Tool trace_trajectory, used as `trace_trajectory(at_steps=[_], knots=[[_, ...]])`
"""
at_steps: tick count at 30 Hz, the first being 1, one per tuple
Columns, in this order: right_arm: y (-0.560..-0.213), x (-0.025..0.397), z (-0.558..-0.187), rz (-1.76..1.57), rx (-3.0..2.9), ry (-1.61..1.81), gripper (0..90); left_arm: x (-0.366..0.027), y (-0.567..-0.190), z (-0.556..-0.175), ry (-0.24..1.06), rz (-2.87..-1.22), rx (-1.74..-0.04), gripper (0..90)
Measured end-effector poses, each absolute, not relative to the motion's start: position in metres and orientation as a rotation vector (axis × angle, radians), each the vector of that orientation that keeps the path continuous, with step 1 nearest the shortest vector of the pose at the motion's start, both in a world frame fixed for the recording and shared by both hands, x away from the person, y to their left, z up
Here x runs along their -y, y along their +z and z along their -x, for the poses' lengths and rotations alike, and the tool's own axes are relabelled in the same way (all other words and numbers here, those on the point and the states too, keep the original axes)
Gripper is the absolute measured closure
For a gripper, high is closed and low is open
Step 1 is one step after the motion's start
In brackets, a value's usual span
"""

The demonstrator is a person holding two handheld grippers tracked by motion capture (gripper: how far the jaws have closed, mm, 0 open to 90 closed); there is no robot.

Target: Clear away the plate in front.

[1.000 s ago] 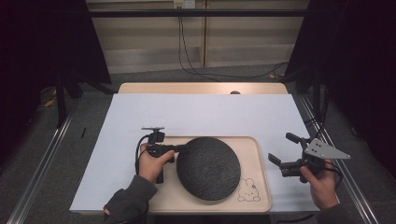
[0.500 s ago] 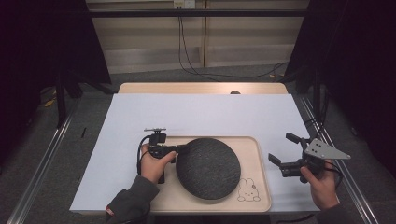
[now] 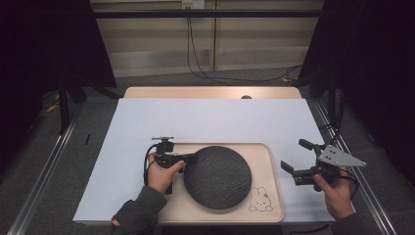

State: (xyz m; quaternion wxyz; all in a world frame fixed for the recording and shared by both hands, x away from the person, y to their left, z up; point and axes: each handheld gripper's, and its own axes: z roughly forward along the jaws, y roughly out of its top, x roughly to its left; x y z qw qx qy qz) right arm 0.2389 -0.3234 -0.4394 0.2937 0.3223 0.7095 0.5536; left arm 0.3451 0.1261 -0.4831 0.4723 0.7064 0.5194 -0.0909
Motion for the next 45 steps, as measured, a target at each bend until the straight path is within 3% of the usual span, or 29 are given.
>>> trace_trajectory(at_steps=[22,29,31,34,35,43,45], knots=[[-0.439,0.323,-0.240,-0.852,-1.888,1.473,0.0,-0.126,-0.483,-0.340,-0.128,-1.775,-1.249,77.0],[-0.440,0.322,-0.240,-0.851,-1.891,1.476,0.0,-0.128,-0.475,-0.338,-0.088,-1.759,-1.221,68.1],[-0.440,0.323,-0.240,-0.850,-1.889,1.475,0.0,-0.130,-0.472,-0.336,-0.040,-1.739,-1.197,56.7],[-0.439,0.323,-0.240,-0.851,-1.887,1.476,0.0,-0.131,-0.469,-0.336,-0.028,-1.737,-1.171,52.4],[-0.439,0.324,-0.240,-0.858,-1.884,1.468,0.0,-0.131,-0.468,-0.335,-0.028,-1.725,-1.164,47.1],[-0.440,0.323,-0.238,-0.848,-1.900,1.453,0.0,-0.134,-0.463,-0.336,0.032,-1.730,-1.099,38.1],[-0.440,0.323,-0.238,-0.853,-1.897,1.452,0.0,-0.134,-0.461,-0.336,0.047,-1.724,-1.091,31.5]])
